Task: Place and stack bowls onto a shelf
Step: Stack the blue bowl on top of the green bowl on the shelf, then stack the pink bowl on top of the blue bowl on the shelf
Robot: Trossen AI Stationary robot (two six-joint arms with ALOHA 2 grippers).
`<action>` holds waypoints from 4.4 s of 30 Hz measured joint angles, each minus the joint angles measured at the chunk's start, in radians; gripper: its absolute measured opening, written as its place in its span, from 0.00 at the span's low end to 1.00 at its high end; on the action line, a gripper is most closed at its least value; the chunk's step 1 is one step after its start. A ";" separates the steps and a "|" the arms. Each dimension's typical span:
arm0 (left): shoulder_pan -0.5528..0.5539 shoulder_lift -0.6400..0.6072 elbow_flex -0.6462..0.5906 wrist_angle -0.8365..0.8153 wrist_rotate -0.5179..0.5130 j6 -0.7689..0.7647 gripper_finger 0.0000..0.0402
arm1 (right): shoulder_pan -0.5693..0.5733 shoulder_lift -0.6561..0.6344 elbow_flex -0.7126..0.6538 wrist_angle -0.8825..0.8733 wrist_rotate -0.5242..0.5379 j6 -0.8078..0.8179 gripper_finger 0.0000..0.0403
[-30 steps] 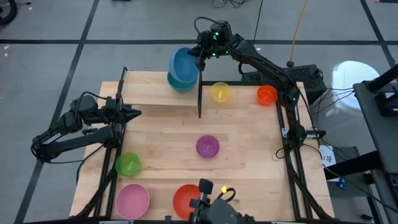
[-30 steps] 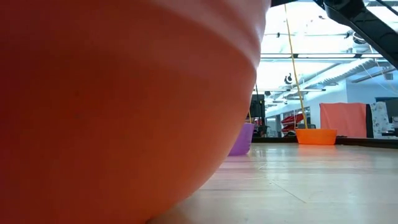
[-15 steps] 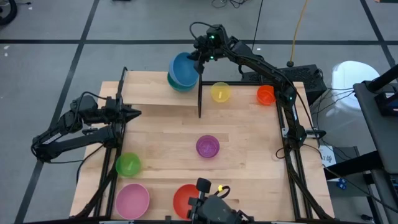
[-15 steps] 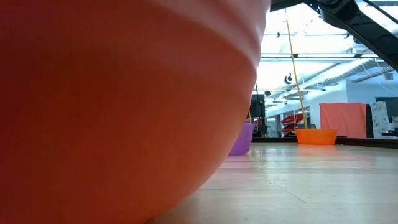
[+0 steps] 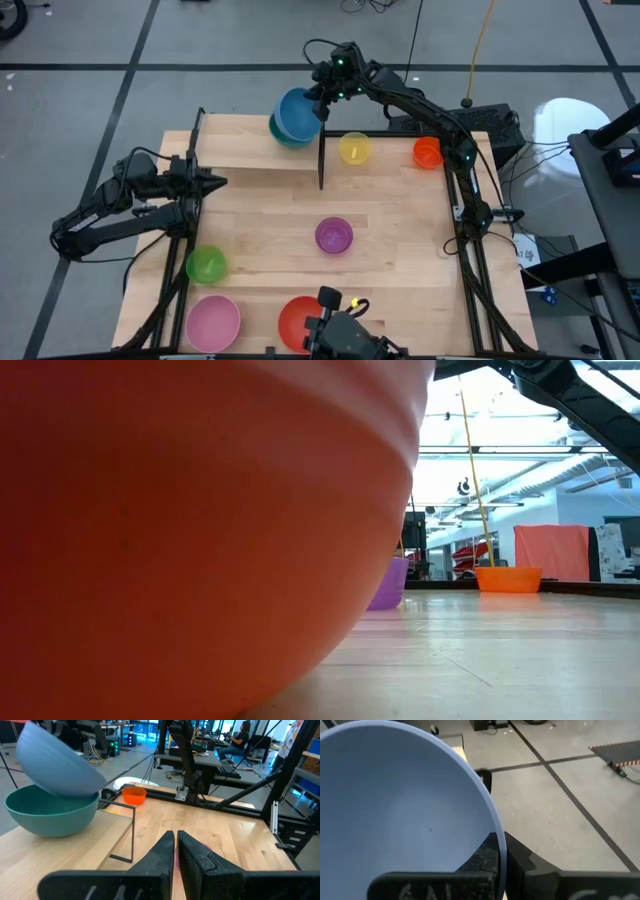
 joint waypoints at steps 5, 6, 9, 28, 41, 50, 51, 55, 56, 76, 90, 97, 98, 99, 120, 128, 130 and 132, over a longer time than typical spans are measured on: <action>0.000 0.000 0.000 0.000 0.000 0.001 0.06 | 0.000 0.000 -0.045 0.009 0.000 0.004 0.00; 0.000 0.000 0.000 0.000 0.000 0.001 0.06 | 0.000 0.000 -0.052 0.011 0.000 0.004 0.00; 0.000 0.000 0.000 0.000 0.000 0.001 0.06 | 0.000 0.001 -0.064 0.036 0.000 0.004 0.00; 0.000 0.000 0.000 -0.001 0.000 0.000 0.06 | 0.017 0.001 -0.068 0.034 -0.002 0.059 0.07; 0.000 0.000 0.000 -0.031 0.001 -0.001 0.06 | 0.026 0.000 -0.068 0.112 -0.002 0.060 0.24; 0.000 0.000 0.000 -0.031 0.001 0.001 0.06 | 0.029 0.000 -0.068 0.156 -0.002 0.060 0.28; 0.000 0.000 0.000 -0.031 0.001 0.001 0.06 | 0.029 0.000 -0.068 0.164 -0.002 0.060 0.28; 0.000 0.000 0.000 -0.031 0.001 0.001 0.06 | 0.029 -0.012 -0.068 0.183 -0.002 0.056 0.28; 0.000 0.000 0.000 -0.031 0.001 0.001 0.06 | 0.031 -0.017 -0.068 0.193 -0.002 0.050 0.28; 0.000 0.000 0.000 -0.052 0.043 0.103 0.06 | 0.163 -0.312 -0.068 0.108 0.001 -0.072 0.28; 0.000 0.000 0.000 -0.065 0.107 -0.183 0.09 | 0.234 -0.477 -0.068 -0.104 0.008 -0.152 0.28; -0.001 0.000 0.000 -0.065 0.220 -0.383 0.19 | 0.249 -0.532 -0.068 -0.172 0.105 -0.190 0.28; -0.002 0.000 0.000 -0.065 0.243 -0.403 0.20 | 0.250 -0.540 -0.068 -0.175 0.109 -0.191 0.28; -0.005 0.000 0.000 -0.065 0.280 -0.416 0.20 | 0.250 -0.547 -0.068 -0.180 0.108 -0.191 0.28; -0.205 0.242 0.149 0.152 0.348 -0.401 0.19 | 0.249 -0.711 -0.068 -0.261 0.109 -0.207 0.28; -0.336 0.482 0.422 -0.369 0.161 -0.144 0.19 | 0.249 -0.726 -0.068 -0.290 0.109 -0.242 0.28; -0.381 0.539 0.479 -0.481 0.104 -0.132 0.19 | 0.249 -0.727 -0.068 -0.299 0.109 -0.255 0.28; -0.430 0.586 0.526 -0.552 0.061 -0.135 0.19 | 0.249 -0.727 -0.068 -0.299 0.109 -0.258 0.28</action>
